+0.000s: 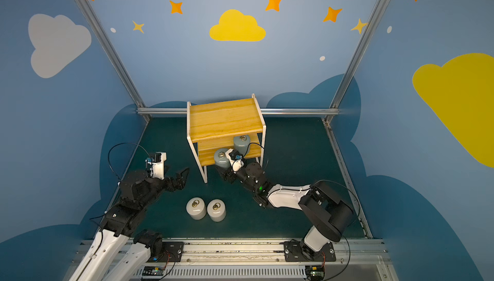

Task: Remove the tea canisters from the shelf
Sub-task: Pick up the tea canister from the shelf, then place the tea canister at the center of the board.

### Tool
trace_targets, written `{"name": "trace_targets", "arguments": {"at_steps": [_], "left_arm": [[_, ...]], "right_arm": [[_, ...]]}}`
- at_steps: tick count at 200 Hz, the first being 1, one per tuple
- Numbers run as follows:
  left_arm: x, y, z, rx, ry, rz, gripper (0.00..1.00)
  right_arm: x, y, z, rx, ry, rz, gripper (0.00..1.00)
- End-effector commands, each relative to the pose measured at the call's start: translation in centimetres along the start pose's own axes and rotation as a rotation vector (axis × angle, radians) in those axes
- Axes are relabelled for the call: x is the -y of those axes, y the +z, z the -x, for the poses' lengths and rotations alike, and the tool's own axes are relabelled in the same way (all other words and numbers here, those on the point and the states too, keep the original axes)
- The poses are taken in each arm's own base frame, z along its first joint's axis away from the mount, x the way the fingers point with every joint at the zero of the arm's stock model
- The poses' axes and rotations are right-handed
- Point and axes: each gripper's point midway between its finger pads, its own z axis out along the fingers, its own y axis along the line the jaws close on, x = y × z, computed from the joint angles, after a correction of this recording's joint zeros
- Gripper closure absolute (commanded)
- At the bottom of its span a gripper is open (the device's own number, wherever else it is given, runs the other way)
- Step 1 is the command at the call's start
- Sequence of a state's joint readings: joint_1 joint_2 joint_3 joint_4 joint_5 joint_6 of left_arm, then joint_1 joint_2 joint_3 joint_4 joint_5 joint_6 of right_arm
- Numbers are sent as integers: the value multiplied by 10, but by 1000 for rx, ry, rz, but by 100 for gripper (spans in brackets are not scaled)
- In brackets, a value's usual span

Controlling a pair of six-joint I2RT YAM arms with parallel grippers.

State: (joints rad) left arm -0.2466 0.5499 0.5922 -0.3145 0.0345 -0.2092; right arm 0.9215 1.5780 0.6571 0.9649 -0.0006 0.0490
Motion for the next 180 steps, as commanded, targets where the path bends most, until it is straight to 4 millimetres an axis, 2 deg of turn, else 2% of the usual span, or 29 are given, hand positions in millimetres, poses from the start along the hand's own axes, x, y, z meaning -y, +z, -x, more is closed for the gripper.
{"name": "trace_targets", "arguments": {"at_steps": [1, 32, 96, 180], "left_arm": [[1, -1, -4, -13, -2, -8, 0], [2, -2, -4, -11, 1, -13, 0], [9, 2, 0, -3, -13, -59, 0], [10, 3, -1, -3, -8, -62, 0]], "right_arm": [[-5, -13, 5, 0, -9, 6, 30], [-8, -29, 3, -18, -19, 12, 30], [-13, -69, -21, -63, -12, -5, 30], [-23, -100, -52, -96, -7, -2, 31]]}}
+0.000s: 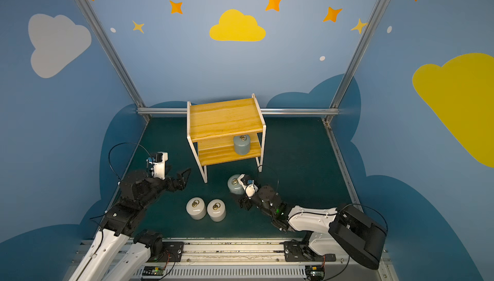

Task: Remove the tea canisters from the shelf
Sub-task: Place the tea canister at the center of the board.

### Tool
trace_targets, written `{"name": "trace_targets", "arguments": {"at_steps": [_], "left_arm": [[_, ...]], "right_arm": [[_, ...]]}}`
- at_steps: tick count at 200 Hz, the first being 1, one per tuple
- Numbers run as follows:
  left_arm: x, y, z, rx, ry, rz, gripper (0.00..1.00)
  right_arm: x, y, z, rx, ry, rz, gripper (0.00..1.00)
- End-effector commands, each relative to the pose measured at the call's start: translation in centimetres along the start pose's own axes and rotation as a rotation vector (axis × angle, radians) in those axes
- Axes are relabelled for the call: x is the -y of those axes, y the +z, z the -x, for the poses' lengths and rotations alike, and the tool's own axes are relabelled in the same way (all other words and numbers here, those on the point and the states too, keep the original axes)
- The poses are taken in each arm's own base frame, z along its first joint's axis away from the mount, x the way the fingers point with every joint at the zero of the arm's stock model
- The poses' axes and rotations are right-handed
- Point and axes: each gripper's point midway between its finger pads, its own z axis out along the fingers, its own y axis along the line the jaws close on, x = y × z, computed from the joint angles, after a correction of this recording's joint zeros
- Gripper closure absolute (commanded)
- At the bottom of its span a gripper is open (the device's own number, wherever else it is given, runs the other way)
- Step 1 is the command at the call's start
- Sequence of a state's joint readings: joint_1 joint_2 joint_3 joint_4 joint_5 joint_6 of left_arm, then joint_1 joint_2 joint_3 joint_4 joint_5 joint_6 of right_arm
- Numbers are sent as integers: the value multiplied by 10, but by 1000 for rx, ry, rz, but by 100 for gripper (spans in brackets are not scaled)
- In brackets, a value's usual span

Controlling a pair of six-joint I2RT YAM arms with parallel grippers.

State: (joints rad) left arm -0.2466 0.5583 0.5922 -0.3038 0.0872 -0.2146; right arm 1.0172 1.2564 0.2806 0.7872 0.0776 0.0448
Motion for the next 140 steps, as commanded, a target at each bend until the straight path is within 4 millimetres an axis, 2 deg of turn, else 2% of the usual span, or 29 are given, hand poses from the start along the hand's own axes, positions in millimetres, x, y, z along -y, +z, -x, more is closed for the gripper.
{"name": "trace_targets", "arguments": {"at_steps": [1, 87, 140], "left_arm": [[1, 1, 0, 7, -2, -10, 0], [0, 2, -1, 7, -6, -7, 0], [0, 2, -3, 6, -13, -10, 1]], "right_arm": [[-1, -9, 32, 137, 14, -9, 31], [-16, -17, -5, 73, 30, 42, 33], [-31, -21, -24, 27, 11, 117, 34]]}}
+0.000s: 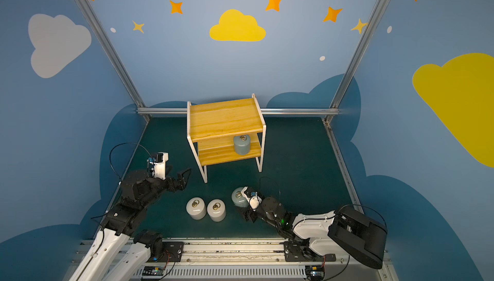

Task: Remove the tea canisters from the shelf
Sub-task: Place the tea canister at the center of the board.

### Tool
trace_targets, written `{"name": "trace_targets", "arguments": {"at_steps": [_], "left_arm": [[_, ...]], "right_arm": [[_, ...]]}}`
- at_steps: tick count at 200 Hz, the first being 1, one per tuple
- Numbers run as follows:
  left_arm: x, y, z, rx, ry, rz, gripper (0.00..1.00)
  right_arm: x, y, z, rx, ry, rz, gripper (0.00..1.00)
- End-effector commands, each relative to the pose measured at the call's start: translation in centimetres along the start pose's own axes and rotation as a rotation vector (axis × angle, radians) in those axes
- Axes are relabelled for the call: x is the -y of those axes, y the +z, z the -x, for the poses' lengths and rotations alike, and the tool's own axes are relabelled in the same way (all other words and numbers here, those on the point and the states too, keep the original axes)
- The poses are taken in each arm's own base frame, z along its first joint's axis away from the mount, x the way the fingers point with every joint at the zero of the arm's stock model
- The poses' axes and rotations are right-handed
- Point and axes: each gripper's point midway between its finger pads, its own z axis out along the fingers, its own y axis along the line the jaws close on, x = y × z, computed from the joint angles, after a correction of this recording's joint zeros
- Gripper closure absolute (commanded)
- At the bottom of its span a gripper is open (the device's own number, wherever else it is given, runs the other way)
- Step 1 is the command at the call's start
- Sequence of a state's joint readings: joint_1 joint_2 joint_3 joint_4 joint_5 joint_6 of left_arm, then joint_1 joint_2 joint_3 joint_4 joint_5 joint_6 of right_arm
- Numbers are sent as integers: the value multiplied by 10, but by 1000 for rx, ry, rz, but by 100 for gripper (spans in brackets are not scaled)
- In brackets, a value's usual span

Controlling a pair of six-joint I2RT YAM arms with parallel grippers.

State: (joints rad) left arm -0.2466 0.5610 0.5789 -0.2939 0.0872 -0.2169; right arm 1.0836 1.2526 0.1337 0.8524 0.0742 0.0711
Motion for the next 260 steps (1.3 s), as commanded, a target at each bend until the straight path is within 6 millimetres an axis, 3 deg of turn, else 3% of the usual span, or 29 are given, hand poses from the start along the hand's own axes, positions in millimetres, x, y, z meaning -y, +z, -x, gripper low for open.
{"name": "trace_targets", "arguments": {"at_steps": [1, 97, 182, 218, 260], "left_arm": [[1, -1, 1, 11, -11, -11, 1], [1, 2, -1, 7, -17, -17, 1], [1, 1, 0, 13, -17, -15, 1], [0, 0, 1, 14, -8, -6, 1], [-1, 4, -3, 13, -13, -10, 1]], "right_arm": [[-12, -1, 28, 107, 1, 57, 34], [-26, 11, 6, 16, -53, 140, 34], [-35, 28, -10, 88, -62, 192, 35], [-17, 16, -13, 65, -93, 88, 33], [-20, 14, -9, -35, -108, 99, 32]]}}
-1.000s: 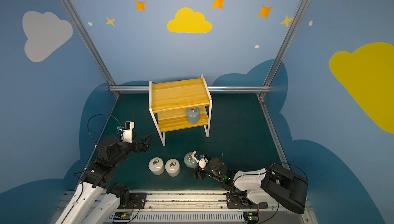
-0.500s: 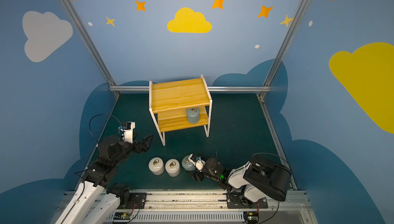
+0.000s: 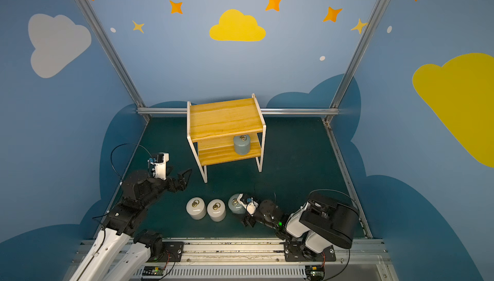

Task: Remove the tea canisters from the shelf
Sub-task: Place the tea canister at the center of the board.

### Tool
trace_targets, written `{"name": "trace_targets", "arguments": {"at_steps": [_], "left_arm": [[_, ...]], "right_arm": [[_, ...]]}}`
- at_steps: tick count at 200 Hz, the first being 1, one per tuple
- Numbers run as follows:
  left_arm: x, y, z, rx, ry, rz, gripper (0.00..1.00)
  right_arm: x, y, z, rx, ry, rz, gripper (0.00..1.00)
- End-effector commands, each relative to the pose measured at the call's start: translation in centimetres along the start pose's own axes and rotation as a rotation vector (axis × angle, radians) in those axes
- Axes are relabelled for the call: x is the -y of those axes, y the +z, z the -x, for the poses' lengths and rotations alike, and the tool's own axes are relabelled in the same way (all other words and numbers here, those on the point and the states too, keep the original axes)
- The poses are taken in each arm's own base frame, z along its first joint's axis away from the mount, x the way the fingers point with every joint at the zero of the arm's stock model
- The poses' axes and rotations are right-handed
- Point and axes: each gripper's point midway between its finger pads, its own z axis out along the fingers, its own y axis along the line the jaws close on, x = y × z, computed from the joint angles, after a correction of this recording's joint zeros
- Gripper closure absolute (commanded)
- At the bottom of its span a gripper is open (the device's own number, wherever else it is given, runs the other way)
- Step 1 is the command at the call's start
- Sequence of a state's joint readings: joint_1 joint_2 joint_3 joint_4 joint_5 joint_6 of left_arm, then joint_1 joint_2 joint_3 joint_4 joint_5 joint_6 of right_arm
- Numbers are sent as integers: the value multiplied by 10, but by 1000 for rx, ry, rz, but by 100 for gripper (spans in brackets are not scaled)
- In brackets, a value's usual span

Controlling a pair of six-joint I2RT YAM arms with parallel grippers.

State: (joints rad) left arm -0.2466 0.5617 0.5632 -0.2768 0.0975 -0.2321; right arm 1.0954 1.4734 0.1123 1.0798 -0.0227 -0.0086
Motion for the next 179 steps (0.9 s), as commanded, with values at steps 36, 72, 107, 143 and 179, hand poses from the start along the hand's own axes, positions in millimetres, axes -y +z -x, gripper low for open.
{"name": "trace_targets", "arguments": {"at_steps": [36, 72, 107, 143, 179], "left_arm": [[-2, 1, -1, 10, 7, 1, 1], [-2, 1, -2, 10, 7, 3, 1], [-1, 1, -1, 11, 5, 0, 1], [-1, 1, -2, 9, 5, 0, 1], [-2, 2, -1, 9, 5, 0, 1]], "right_arm": [[0, 4, 9, -97, -10, 2, 32], [-2, 5, 13, -77, -16, 10, 32], [-2, 5, 13, -61, -21, 14, 32], [-2, 9, 5, -75, -7, 15, 32], [-4, 9, 3, -12, -3, 22, 30]]}}
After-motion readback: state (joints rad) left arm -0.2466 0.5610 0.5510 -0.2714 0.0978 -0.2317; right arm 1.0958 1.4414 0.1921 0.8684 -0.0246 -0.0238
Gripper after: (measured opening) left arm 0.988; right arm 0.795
